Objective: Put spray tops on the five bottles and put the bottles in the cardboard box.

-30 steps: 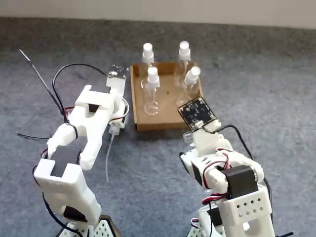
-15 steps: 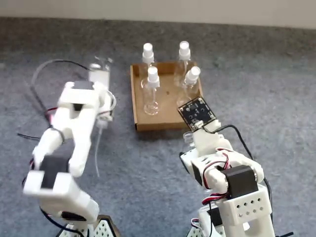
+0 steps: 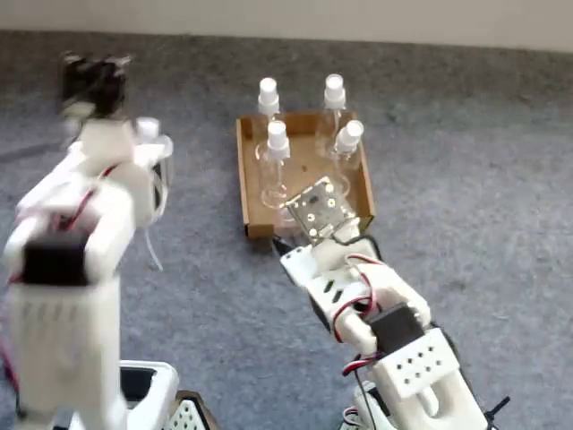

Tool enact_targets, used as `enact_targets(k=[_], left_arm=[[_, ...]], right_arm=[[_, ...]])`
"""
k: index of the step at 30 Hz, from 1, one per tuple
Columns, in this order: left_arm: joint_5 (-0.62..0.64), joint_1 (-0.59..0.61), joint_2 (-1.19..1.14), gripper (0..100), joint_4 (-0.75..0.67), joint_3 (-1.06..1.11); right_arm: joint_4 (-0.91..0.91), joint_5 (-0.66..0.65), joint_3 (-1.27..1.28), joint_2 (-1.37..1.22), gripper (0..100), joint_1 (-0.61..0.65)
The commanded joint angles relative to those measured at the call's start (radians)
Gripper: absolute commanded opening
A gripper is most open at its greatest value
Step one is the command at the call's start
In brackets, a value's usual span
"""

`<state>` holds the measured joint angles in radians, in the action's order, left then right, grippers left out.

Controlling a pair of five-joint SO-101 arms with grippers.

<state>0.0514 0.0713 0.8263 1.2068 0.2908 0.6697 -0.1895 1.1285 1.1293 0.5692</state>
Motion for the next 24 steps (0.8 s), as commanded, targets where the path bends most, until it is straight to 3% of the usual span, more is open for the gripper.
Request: enact_targets(k=[1,8,15,24], left_arm=[[0.006,-0.084,0.186,6,-0.069,-0.090],[0.005,-0.255,0.113,6,-0.152,-0.272],[0.046,-0.383,-0.107,6,-0.158,-0.384],[0.089,-0.553,-0.328,6,-0.160,-0.496]], right_arm=[[-0.188,0.026,0.064,0.015,0.5,0.019],[-0.320,0.028,0.163,0.024,0.5,0.019],[-0.314,0.028,0.278,0.314,0.5,0.016],[-0.107,0.028,0.378,0.654,0.4,0.021]])
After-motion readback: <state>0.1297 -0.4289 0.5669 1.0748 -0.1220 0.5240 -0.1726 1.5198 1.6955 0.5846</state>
